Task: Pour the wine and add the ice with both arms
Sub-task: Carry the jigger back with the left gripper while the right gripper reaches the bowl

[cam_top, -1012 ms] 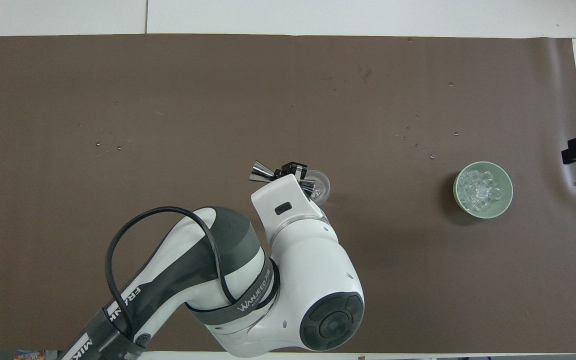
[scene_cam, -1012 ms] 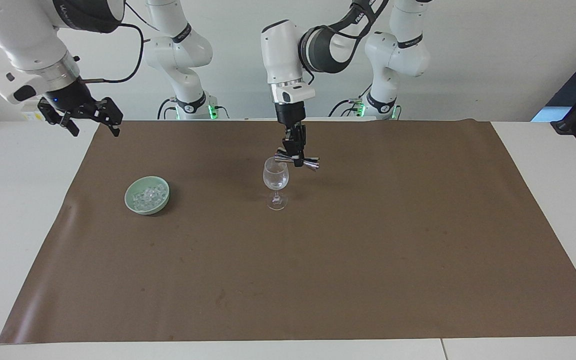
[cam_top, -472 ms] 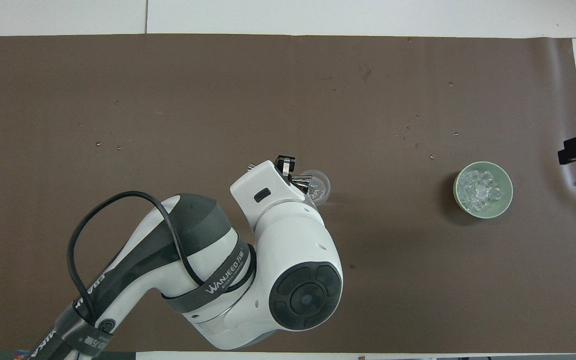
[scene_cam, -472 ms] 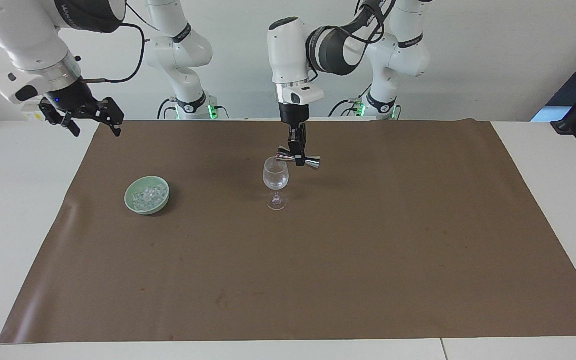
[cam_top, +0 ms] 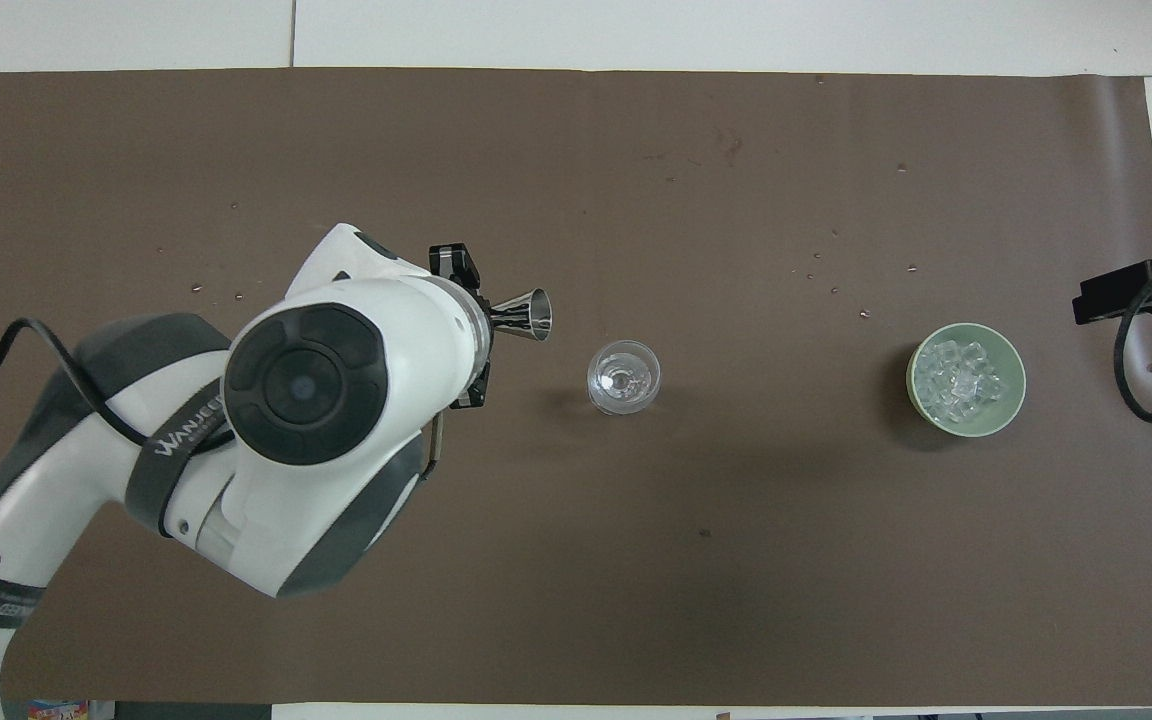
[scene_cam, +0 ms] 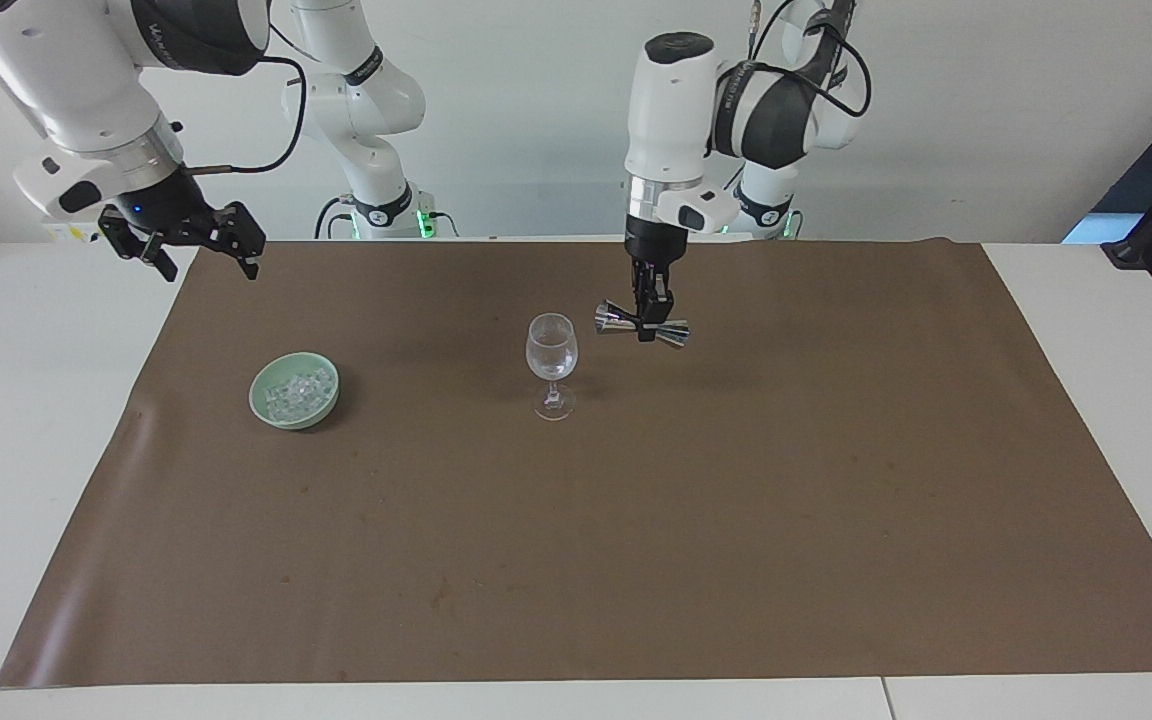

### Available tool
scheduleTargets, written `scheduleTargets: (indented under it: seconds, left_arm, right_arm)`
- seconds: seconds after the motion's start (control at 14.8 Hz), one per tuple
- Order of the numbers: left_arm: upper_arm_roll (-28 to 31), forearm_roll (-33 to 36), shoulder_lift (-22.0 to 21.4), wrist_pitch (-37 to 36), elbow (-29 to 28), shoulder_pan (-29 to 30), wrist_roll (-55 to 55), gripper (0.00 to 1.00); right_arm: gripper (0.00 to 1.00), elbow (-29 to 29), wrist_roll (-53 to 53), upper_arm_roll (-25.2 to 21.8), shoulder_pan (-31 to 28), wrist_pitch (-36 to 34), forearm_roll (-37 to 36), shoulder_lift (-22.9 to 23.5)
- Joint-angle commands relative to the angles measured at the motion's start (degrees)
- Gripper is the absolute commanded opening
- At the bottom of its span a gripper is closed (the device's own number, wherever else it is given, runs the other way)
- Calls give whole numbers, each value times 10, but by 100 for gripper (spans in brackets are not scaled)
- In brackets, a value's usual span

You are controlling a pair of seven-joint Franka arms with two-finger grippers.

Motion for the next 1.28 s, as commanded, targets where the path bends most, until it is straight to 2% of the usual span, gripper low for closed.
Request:
scheduleTargets:
  seconds: [0.0, 0.34, 0.67, 0.88, 1.08, 1.21]
  left_arm:
    - [-5, -104, -11, 16, -27, 66, 95, 0]
    - [-4, -342, -45, 21, -101, 209, 372, 0]
    - [-4, -470, -52, 35, -149, 319, 513, 0]
    - [-4, -565, -34, 45, -162, 385, 614, 0]
    - [-4, -642, 10, 71, -160, 429, 642, 0]
    - [-4, -693, 36, 74, -154, 459, 686, 0]
  right_arm:
    - [100, -99, -12, 2, 1, 80, 9, -32]
    - [100, -152, -49, 2, -4, 148, 34, 13]
    - [100, -273, -111, 2, -33, 296, 34, 15]
    - [100, -291, -107, 2, -41, 312, 34, 23]
    - [98, -303, -98, 2, -40, 326, 35, 31]
    - [91, -319, -97, 2, -39, 341, 35, 30]
